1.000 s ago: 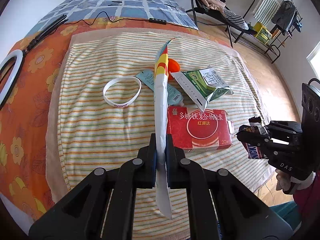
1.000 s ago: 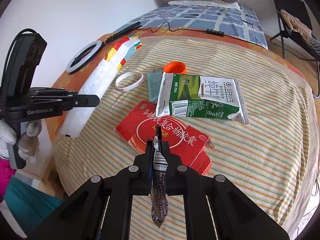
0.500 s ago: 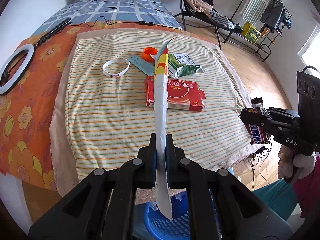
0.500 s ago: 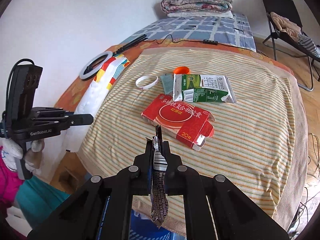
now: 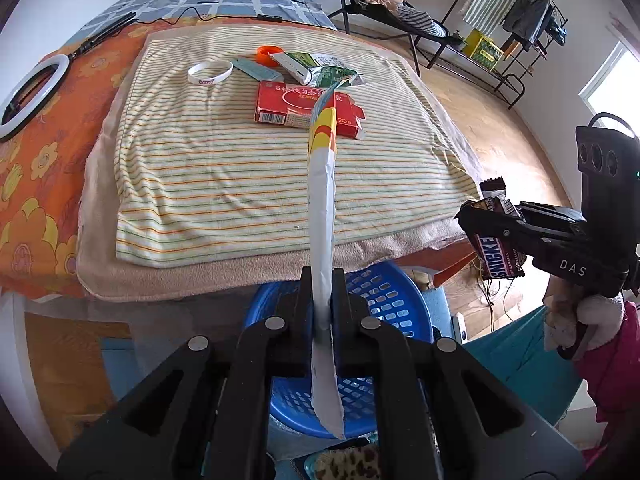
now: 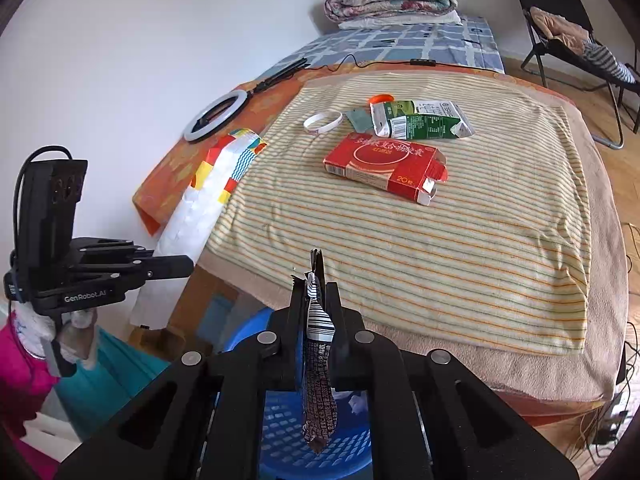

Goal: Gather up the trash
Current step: 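Carry the paper strip and Snickers bar down to the blue basket, then open both tools over the basket to drop strip and Snickers bar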

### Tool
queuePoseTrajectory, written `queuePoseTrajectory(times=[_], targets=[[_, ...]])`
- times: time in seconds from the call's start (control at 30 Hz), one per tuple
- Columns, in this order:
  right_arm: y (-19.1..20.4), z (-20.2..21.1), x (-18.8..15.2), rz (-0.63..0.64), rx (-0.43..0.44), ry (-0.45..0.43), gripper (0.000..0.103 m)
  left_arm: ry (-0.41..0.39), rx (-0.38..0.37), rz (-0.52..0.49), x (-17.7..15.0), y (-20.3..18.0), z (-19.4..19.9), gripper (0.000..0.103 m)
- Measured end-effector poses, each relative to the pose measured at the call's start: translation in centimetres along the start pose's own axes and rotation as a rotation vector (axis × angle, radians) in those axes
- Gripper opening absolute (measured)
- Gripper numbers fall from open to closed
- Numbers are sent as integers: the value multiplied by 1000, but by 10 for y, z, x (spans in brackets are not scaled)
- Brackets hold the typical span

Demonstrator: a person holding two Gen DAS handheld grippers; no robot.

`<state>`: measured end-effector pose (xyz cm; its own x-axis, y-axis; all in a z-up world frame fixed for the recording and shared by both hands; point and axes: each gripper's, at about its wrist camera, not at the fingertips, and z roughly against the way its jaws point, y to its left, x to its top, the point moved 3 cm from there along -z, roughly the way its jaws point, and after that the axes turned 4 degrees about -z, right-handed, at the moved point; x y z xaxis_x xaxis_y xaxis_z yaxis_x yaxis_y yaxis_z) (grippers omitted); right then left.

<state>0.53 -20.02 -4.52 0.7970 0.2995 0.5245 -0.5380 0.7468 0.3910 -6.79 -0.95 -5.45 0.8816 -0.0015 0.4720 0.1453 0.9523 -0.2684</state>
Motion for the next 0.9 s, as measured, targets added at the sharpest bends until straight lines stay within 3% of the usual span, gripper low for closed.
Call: queuePoseTrajectory(times=[0.2,0.67,0.9], targets=[[9,-1,-30,-17,4,19,7,34,-31,14,-30,-10,-9,5],[6,-35,-85,-71,-3,125,7,204,-86,33,-95,-24,-48,5],[6,-51,-101,-75,-15,170,7,279,-83,34,-111,-25,-66,5]])
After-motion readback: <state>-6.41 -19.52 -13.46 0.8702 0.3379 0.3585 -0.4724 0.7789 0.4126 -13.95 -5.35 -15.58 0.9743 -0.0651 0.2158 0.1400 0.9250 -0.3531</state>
